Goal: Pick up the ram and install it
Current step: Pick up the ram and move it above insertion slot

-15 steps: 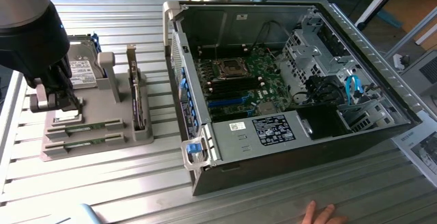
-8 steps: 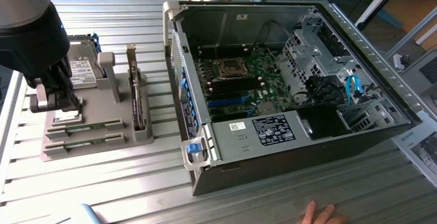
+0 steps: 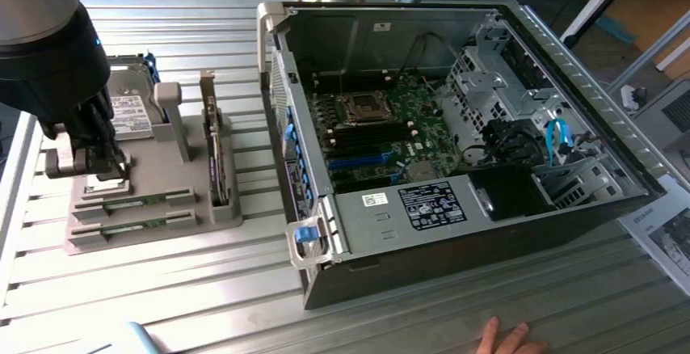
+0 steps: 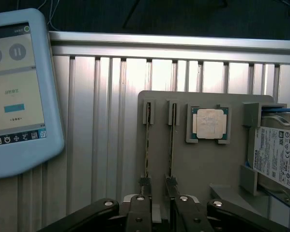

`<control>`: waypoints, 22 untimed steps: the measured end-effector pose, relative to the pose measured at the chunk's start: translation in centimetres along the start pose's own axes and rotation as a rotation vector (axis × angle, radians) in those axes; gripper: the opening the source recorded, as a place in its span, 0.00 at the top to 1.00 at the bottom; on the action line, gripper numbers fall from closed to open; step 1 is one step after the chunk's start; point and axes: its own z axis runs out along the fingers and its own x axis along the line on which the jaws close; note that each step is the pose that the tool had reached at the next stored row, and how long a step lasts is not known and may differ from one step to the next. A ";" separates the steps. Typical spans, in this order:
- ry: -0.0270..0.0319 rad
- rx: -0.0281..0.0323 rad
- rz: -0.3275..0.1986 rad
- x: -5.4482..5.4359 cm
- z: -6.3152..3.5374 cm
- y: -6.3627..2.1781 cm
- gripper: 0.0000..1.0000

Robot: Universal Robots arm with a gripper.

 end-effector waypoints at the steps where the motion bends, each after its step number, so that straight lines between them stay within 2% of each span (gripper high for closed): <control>1: 0.0001 0.0000 0.000 0.0 0.01 -0.08 0.75; 10: -0.0006 -0.0002 0.000 0.1 0.12 -0.86 0.75; 14: -0.0006 -0.0002 0.000 0.1 0.17 -0.89 0.75; 22: -0.0006 -0.0001 0.001 0.2 1.10 -0.89 0.75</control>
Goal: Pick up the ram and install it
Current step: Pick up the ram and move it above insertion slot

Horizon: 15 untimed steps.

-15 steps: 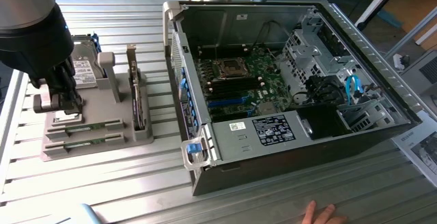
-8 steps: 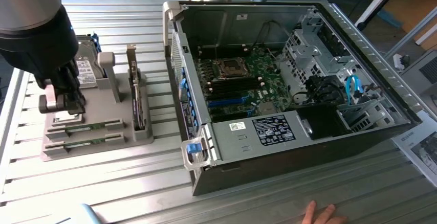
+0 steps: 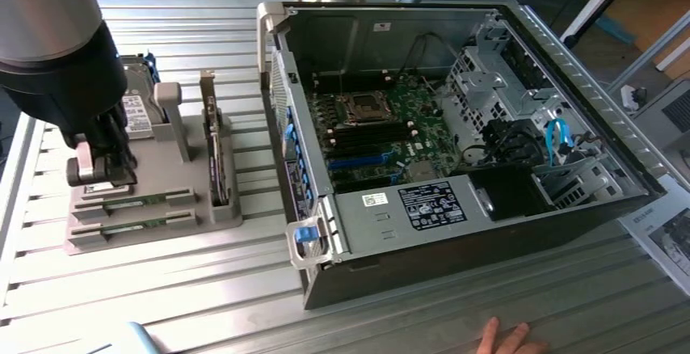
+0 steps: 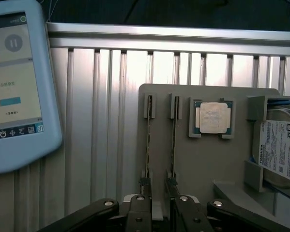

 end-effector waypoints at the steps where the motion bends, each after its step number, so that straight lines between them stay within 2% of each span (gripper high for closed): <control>1: 0.0000 0.0000 0.001 0.0 0.10 0.00 0.75; 15: 0.0000 0.0006 0.009 0.1 1.09 0.00 0.75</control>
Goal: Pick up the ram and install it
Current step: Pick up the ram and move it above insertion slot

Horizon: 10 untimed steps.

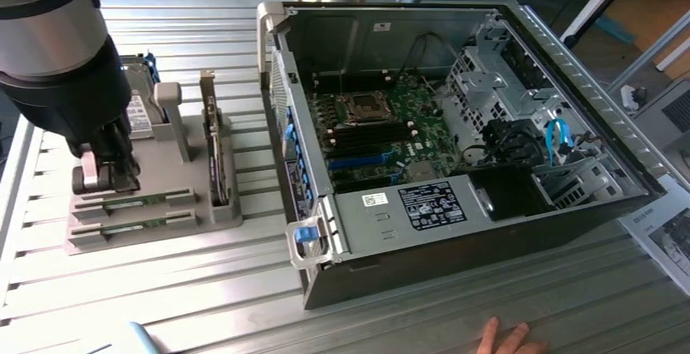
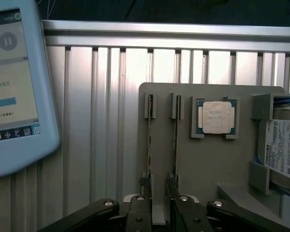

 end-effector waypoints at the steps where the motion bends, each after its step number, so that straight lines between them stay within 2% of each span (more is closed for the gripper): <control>1: 0.0000 -0.0001 0.000 0.0 0.13 0.00 0.75; 10: 0.0000 0.0002 0.000 0.2 1.98 -0.01 0.75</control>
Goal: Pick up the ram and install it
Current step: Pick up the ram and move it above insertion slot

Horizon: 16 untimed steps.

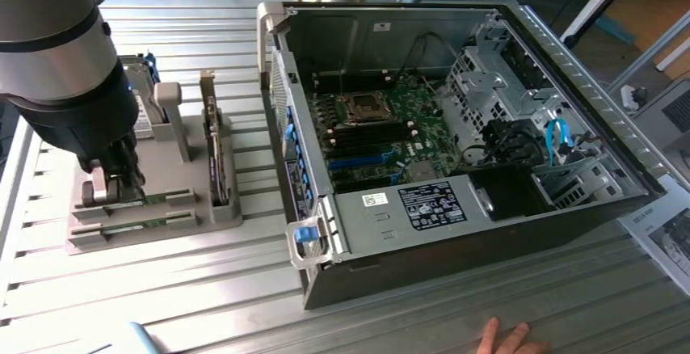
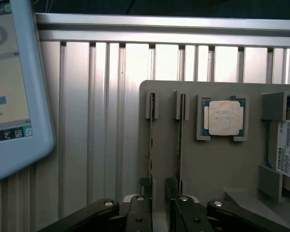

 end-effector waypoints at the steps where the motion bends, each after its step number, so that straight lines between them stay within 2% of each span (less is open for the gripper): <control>1: 0.0001 0.0000 0.000 0.0 0.19 0.00 0.75; 16: 0.0001 0.0004 0.000 0.2 2.79 -0.01 0.75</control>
